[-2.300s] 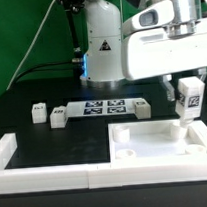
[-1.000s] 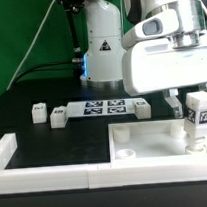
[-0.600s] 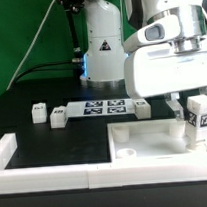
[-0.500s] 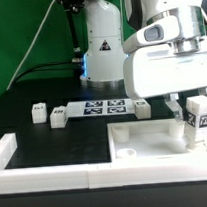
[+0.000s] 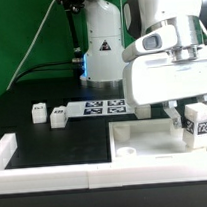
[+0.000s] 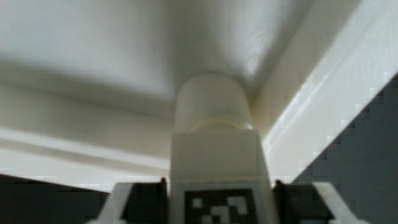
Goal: Assemble one leg
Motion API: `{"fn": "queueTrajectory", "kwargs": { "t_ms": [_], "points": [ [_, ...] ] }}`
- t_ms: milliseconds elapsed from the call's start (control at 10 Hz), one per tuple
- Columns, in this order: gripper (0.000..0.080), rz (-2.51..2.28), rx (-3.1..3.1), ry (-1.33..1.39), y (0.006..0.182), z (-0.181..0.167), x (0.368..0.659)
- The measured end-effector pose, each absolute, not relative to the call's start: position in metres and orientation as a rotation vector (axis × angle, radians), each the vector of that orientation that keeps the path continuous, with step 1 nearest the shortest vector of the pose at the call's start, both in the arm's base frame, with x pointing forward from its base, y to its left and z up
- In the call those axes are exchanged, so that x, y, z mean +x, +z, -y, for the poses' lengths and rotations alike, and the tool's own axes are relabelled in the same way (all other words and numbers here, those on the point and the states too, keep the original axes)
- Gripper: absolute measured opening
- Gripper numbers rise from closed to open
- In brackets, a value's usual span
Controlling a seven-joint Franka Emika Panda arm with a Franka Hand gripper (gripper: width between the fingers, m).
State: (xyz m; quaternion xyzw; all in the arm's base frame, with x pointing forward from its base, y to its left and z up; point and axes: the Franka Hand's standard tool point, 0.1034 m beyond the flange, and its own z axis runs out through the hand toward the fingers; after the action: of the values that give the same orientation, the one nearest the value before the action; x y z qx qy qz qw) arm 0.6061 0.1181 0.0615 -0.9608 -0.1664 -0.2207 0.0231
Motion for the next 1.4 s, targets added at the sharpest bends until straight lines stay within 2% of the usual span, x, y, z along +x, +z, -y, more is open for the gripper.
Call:
{"fn": "queueTrajectory", "kwargs": {
  "t_ms": [100, 200, 300, 400, 500, 800, 1100, 1400],
  "points": [
    [0.0365, 0.515, -2.975, -0.683, 0.062, -0.118, 0.606],
    [0.0365, 0.515, -2.975, -0.683, 0.062, -0.118, 0.606],
    [0.0502, 0.515, -2.975, -0.683, 0.061, -0.118, 0.606],
    [0.0502, 0.515, -2.975, -0.683, 0.061, -0.118, 0.606],
    [0.0622, 0.515, -2.975, -0.683, 0.062, -0.118, 0.606],
    [0.0648, 0.512, -2.976, -0.673, 0.063, -0.119, 0.606],
    [0.0649, 0.524, -2.980, -0.651, 0.087, -0.119, 0.611],
    [0.0649, 0.535, -2.990, -0.574, 0.086, -0.120, 0.609]
  ]
}}
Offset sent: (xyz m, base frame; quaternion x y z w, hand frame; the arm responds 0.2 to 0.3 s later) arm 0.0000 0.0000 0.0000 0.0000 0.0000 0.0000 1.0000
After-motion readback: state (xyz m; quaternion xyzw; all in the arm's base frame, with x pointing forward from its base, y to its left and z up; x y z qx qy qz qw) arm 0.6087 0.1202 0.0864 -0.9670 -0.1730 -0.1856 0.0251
